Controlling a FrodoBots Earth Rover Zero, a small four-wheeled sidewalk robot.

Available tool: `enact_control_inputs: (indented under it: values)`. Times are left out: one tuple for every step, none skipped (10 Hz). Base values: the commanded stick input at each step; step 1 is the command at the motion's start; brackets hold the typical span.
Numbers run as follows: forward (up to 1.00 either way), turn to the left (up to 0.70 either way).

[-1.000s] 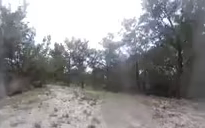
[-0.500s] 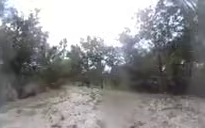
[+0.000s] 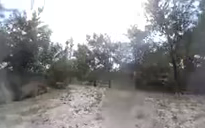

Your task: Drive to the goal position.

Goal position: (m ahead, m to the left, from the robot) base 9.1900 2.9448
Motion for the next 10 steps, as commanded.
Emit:
enact_control_inputs:
  values:
    - [0.85,0.00]
    - [0.85,0.00]
    - [0.85,0.00]
    - [0.85,0.00]
    - [0.85,0.00]
    - [0.85,0.00]
    - [0.85,0.00]
    - [0.85,0.00]
    - [0.85,0.00]
    - [0.85,0.00]
